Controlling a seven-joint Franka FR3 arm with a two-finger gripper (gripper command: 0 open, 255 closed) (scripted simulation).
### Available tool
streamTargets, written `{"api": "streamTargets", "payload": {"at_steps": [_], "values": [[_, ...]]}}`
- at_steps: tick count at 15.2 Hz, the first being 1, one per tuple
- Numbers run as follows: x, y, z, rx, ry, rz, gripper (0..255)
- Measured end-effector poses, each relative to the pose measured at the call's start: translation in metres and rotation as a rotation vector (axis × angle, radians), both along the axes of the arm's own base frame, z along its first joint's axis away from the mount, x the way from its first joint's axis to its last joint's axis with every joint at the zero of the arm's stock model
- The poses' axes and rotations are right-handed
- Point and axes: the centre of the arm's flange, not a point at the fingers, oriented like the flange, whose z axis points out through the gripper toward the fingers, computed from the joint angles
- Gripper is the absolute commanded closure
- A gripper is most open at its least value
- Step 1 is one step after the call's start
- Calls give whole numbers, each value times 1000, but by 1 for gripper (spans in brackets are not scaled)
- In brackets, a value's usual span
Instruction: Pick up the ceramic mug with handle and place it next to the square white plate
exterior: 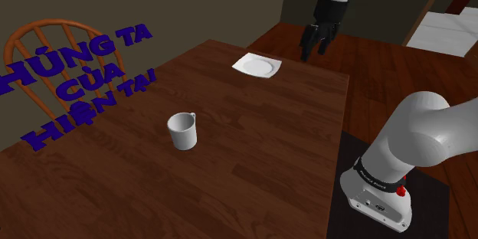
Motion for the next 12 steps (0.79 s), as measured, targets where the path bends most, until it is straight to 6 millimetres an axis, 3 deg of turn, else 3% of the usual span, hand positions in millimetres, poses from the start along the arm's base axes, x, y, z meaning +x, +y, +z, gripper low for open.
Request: {"api": "streamTargets", "payload": {"at_steps": [3, 12], "values": [[8, 12, -4, -4, 2, 5, 0], [70, 106, -42, -31, 12, 43, 0]]}}
